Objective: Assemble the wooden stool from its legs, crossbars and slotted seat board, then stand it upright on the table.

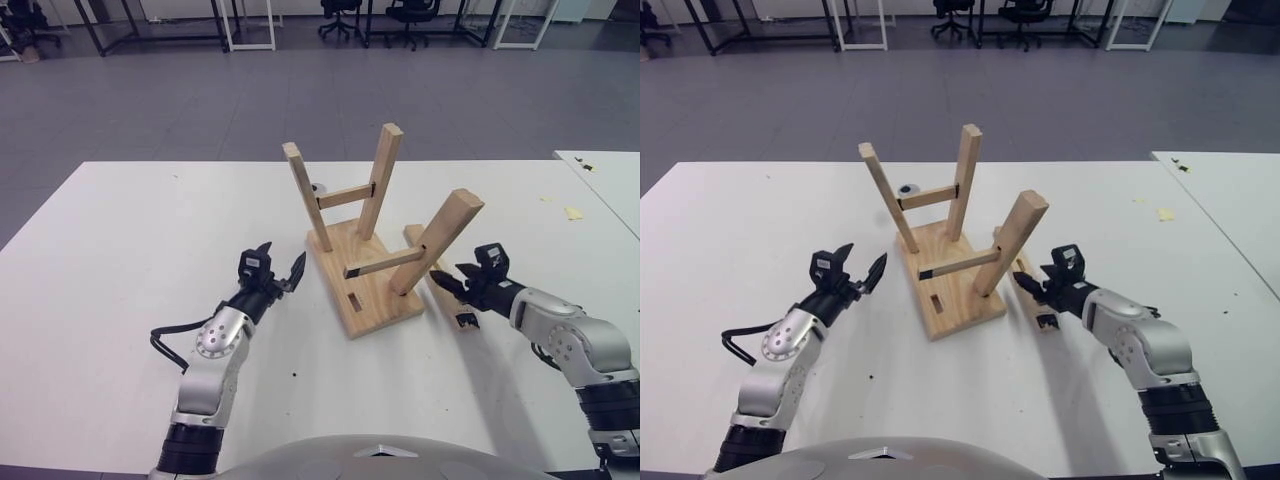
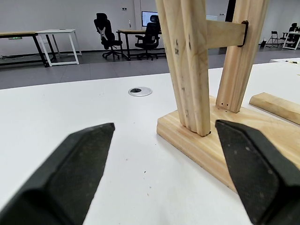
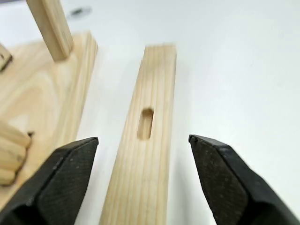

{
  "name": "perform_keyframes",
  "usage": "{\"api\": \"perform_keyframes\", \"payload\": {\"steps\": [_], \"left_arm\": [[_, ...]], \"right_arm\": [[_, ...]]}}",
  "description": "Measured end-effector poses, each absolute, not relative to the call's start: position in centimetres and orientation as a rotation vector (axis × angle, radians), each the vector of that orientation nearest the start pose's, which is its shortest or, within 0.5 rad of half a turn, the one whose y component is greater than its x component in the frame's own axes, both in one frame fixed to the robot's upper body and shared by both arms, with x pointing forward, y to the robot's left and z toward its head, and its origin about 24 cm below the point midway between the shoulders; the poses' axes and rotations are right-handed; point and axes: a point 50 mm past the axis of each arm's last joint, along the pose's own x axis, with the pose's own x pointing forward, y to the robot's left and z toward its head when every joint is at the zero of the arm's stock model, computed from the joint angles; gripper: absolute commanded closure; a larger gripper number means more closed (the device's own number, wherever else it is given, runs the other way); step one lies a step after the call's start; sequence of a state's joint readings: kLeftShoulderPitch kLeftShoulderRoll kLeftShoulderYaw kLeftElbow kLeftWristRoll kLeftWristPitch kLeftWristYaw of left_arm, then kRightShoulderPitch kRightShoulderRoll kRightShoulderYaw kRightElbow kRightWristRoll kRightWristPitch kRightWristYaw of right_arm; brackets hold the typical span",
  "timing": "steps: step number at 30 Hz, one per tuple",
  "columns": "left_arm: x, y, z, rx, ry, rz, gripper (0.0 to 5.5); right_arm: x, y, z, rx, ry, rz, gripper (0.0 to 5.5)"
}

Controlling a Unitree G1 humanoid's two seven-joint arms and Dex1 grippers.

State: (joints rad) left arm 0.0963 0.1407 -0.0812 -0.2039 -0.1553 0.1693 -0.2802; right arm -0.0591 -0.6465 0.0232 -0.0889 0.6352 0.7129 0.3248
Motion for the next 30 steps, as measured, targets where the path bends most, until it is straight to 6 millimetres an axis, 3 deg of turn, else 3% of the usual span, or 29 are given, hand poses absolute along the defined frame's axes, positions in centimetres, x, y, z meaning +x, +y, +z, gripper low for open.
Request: {"api": "perform_keyframes", "payload": {"steps": [3, 9, 16, 20, 23, 26, 28, 30], "left_arm": [[23.2, 14.1, 5.0, -0.027, 0.069, -0.367, 1.54], [23.6, 14.1, 5.1, -0.021, 0.064, -0.367, 1.54], [23.2, 14.8, 5.0, -0.002, 0.073, -0.348, 1.54], [22.6, 16.9, 4.1, 0.019, 0.115, -0.295, 1.54], [20.8, 19.4, 2.4, 0.057, 0.207, -0.261, 1.54], [19.2, 20.0, 1.4, 0.063, 0.271, -0.317, 1.54], [19.2, 20.8, 0.9, 0.107, 0.307, -0.309, 1.54], [21.0, 21.4, 0.6, 0.156, 0.298, -0.287, 1.54]], "right_arm": [[24.3, -22.7, 3.9, -0.022, 0.646, 0.384, 2.25], [24.0, -20.4, 4.3, -0.099, 0.679, 0.518, 3.37], [21.0, -19.1, 5.9, -0.019, 0.845, 0.688, 3.41], [20.6, -18.9, 6.3, -0.001, 0.866, 0.704, 3.41], [21.2, -20.1, 6.2, -0.053, 0.86, 0.651, 3.41], [22.5, -20.7, 6.4, -0.103, 0.812, 0.604, 3.41], [23.1, -21.0, 6.3, -0.119, 0.784, 0.585, 3.41], [23.5, -21.2, 6.2, -0.129, 0.763, 0.578, 3.41]]}}
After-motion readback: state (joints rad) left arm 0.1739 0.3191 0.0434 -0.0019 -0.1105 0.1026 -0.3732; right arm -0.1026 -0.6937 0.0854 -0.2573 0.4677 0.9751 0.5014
